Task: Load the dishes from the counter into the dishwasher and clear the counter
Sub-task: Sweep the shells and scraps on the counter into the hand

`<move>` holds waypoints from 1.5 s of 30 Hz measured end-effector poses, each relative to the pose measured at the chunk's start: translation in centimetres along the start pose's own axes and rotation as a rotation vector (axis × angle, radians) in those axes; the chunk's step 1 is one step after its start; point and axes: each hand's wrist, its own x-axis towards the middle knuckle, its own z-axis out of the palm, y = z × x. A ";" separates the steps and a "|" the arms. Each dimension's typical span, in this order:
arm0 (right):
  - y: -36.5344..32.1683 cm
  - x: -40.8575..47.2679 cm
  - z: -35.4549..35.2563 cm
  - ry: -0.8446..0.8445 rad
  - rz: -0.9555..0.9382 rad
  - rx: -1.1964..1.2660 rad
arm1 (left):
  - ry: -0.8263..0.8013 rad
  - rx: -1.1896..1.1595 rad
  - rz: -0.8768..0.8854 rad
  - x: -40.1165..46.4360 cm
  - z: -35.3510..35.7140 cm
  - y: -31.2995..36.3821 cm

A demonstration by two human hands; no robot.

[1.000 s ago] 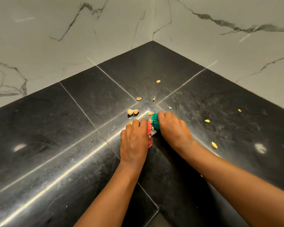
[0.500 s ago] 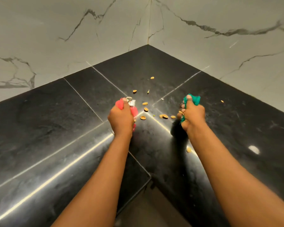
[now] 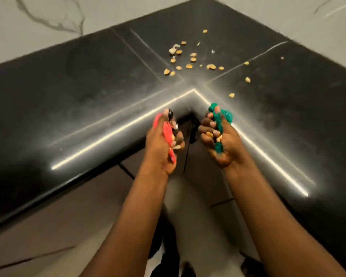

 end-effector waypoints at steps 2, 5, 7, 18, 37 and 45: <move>3.7 -2.9 -0.9 -0.003 0.095 -0.060 | 0.043 0.003 -0.039 -3.3 -3.8 -2.2; 9.8 -5.9 -3.0 0.026 0.239 -0.133 | 0.195 0.021 -0.106 -6.8 -10.8 -5.4; 14.2 -7.5 -5.0 0.086 0.313 -0.170 | 0.317 0.034 -0.151 -8.8 -16.2 -7.6; 41.1 -7.4 -26.0 0.399 0.583 -0.497 | 0.655 0.448 -0.429 -7.5 -42.7 -24.4; 56.7 -0.6 -36.6 0.638 0.171 -1.261 | 0.802 0.483 -0.173 -4.0 -55.0 -36.4; 55.9 -3.0 -40.8 0.350 0.130 -1.697 | 1.006 0.984 -0.077 -5.8 -56.7 -36.5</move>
